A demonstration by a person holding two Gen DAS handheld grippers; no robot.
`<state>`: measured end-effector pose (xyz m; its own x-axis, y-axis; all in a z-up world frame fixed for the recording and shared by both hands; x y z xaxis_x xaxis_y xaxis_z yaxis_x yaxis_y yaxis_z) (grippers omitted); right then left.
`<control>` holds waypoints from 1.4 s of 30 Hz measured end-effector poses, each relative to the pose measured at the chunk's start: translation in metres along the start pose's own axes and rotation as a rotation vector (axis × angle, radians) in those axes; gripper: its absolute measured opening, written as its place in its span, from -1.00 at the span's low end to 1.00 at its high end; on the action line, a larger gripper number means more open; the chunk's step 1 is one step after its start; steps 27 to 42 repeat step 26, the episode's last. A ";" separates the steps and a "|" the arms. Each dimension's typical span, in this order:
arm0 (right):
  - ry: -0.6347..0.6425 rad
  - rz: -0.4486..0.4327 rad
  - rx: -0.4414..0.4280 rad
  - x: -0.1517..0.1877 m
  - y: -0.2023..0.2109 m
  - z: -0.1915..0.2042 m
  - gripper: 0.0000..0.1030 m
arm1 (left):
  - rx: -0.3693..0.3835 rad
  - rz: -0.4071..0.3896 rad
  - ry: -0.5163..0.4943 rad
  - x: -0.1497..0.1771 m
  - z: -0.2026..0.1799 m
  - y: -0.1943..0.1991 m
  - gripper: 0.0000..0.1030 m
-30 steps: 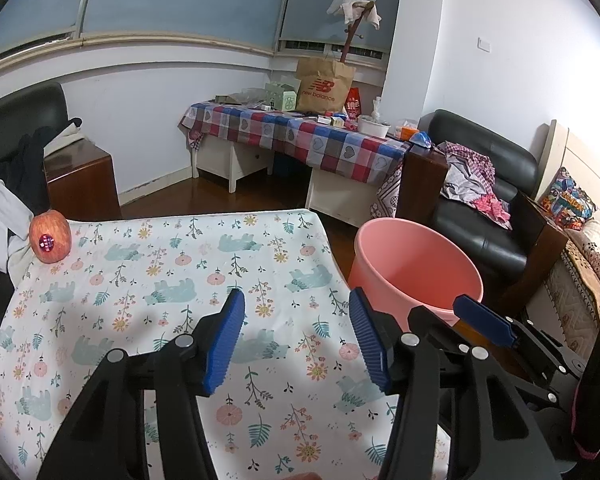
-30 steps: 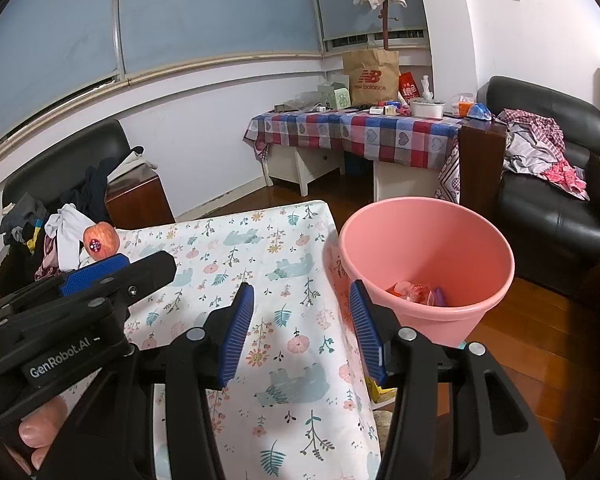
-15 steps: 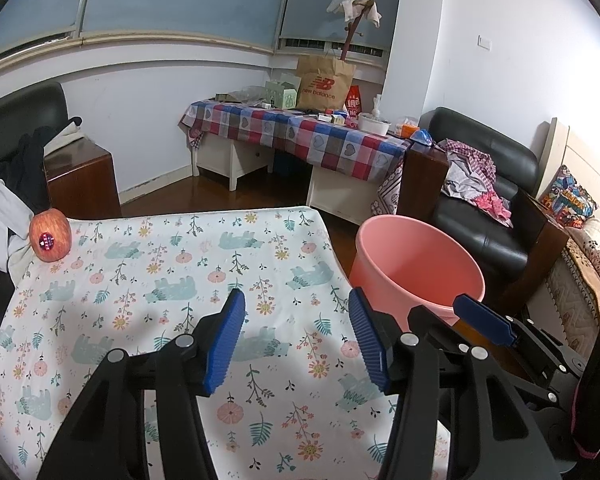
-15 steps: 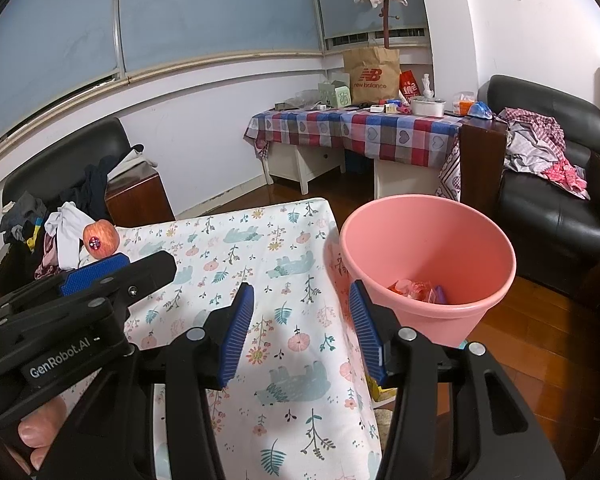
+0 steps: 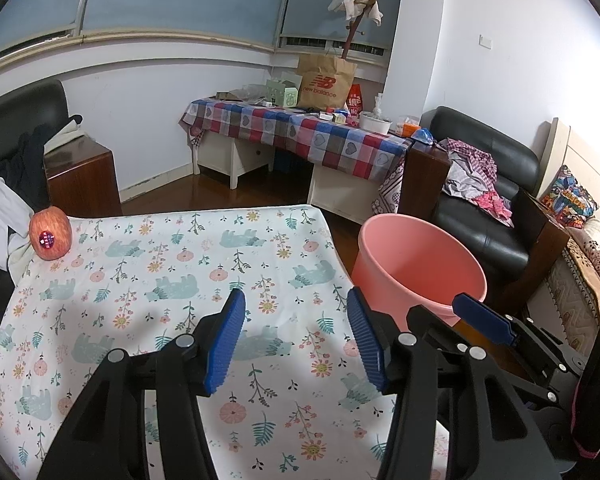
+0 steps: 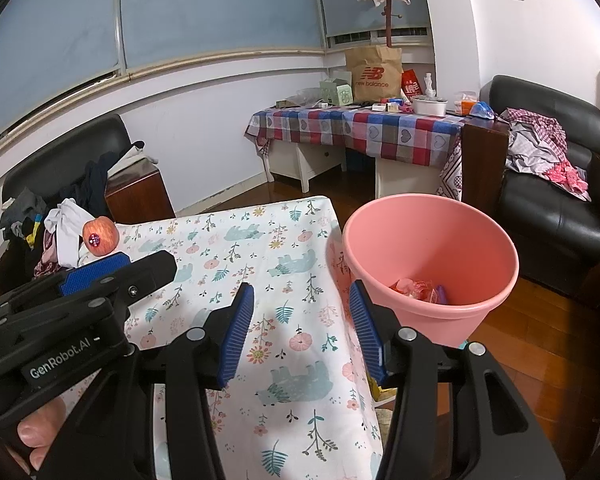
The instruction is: Collect trash
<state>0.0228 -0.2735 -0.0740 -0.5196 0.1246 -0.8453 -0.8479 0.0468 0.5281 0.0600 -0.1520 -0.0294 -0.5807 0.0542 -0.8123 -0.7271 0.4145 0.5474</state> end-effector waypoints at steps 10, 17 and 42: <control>0.004 0.003 0.002 0.003 -0.001 0.004 -0.02 | 0.002 0.004 0.002 0.004 0.002 -0.001 0.01; 0.007 0.007 0.002 0.006 -0.002 0.009 -0.02 | -0.003 0.006 0.006 0.011 0.006 -0.002 0.01; 0.014 0.013 0.001 0.011 -0.005 0.013 -0.02 | -0.008 0.020 0.019 0.012 0.011 -0.005 0.01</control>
Point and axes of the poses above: each gripper's, at about its wrist camera, not at the fingertips, and y roughly against the way its jaws point, z to its left, x to its underside, the point moved 8 cm from there along -y, roughly the way its jaws point, and after that the axes turned 6 degrees about x, right-handed, at the moved point
